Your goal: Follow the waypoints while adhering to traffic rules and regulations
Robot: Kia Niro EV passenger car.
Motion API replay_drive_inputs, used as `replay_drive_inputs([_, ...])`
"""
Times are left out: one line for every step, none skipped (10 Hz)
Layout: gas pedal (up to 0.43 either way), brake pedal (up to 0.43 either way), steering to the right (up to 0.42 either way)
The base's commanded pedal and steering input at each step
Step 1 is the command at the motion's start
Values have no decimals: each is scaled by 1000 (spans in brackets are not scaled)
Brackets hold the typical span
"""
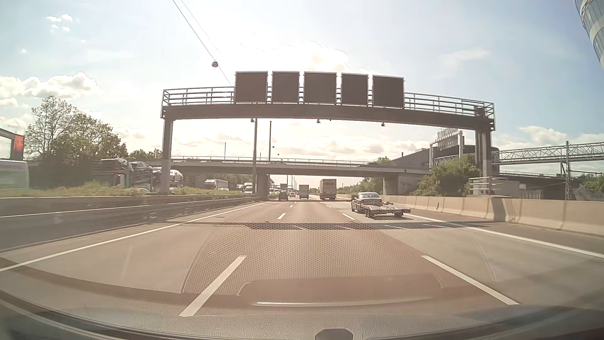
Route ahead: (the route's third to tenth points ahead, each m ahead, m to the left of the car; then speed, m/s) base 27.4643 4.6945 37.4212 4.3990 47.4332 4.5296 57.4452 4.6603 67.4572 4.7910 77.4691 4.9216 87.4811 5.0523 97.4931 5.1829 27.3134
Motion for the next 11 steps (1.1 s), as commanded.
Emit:
replay_drive_inputs([228,0,-1])
replay_drive_inputs([228,0,-1])
replay_drive_inputs([220,0,0])
replay_drive_inputs([220,0,0])
replay_drive_inputs([209,0,1])
replay_drive_inputs([209,0,1])
replay_drive_inputs([197,0,1])
replay_drive_inputs([197,0,1])
replay_drive_inputs([189,0,1])
replay_drive_inputs([189,0,1])
replay_drive_inputs([189,0,1])
